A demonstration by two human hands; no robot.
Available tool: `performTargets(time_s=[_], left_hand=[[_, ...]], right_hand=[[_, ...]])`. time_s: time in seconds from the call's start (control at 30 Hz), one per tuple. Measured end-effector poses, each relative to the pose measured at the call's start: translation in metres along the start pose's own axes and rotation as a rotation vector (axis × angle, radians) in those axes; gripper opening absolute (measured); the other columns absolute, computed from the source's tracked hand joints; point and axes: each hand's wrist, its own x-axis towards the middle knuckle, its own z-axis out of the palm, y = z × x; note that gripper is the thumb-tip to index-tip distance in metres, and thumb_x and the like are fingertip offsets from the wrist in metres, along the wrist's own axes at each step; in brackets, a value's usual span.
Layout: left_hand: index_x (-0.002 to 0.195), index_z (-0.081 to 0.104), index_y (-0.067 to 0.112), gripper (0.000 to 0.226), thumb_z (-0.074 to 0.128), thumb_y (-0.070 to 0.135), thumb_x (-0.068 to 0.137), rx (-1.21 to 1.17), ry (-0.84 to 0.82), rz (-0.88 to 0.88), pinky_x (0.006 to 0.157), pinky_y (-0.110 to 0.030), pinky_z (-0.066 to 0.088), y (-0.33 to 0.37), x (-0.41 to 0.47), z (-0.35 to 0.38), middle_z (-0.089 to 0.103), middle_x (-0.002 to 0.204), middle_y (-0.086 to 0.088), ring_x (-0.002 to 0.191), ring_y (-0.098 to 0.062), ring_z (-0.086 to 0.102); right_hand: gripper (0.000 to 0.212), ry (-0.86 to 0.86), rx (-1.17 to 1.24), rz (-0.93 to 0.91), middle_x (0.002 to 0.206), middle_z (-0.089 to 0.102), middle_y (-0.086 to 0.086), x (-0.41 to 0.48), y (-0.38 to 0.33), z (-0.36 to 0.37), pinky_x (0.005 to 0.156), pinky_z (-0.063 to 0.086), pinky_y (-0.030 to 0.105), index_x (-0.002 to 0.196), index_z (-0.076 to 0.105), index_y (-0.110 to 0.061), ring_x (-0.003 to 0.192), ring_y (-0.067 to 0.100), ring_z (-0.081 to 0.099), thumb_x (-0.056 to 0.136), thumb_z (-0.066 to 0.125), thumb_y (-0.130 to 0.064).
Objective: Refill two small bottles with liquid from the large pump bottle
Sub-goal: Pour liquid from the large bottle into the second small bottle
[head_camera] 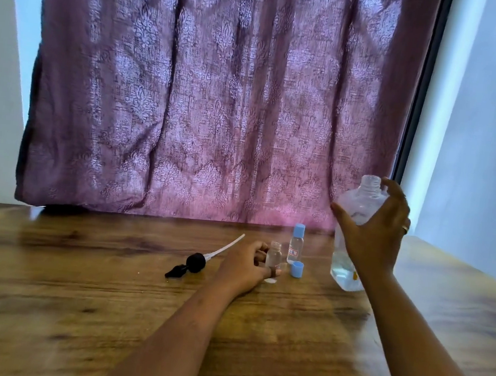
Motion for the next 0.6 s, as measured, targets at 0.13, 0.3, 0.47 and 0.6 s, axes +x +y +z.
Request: performTargets(time_s=[0.13,0.3,0.47,0.6], left_hand=[[0.111,0.058,0.023,0.036,0.074,0.025,0.079,0.009,0.001,0.014,0.065,-0.010,0.036,0.001,0.000,0.000,0.066,0.105,0.008,0.087,-0.002,0.057],[0.123,0.054,0.023,0.039,0.066,0.023,0.086,-0.016,-0.068,-0.028,0.081,-0.017,0.039,0.000,0.001,-0.001,0.062,0.118,0.003,0.106,-0.008,0.056],[0.131,0.048,0.024,0.044,0.060,0.016,0.089,-0.076,-0.131,-0.068,0.093,-0.022,0.039,0.003,0.000,-0.002,0.058,0.119,0.006,0.108,-0.008,0.052],[0.124,0.052,0.033,0.042,0.066,0.030,0.084,-0.034,-0.111,-0.094,0.105,-0.038,0.040,0.003,0.002,0.001,0.065,0.118,0.008,0.112,-0.011,0.057]], right_hand=[[0.081,-0.078,0.074,0.059,0.138,0.039,0.013,-0.005,0.012,0.003,0.095,0.032,0.036,0.135,0.031,-0.016,0.127,0.029,0.038,0.071,0.074,-0.043],[0.084,-0.089,0.142,0.081,0.139,0.037,0.014,-0.002,0.017,0.003,0.100,0.036,0.045,0.136,0.030,-0.016,0.127,0.029,0.037,0.070,0.071,-0.046],[0.082,-0.003,-0.047,-0.064,0.146,0.030,0.014,-0.004,0.009,0.001,0.106,0.026,0.043,0.140,0.031,-0.017,0.135,0.029,0.028,0.074,0.070,-0.049],[0.047,0.107,-0.128,-0.398,0.124,0.050,0.016,-0.004,-0.008,-0.003,0.093,0.038,0.038,0.126,0.043,-0.018,0.117,0.028,0.043,0.083,0.062,-0.026]])
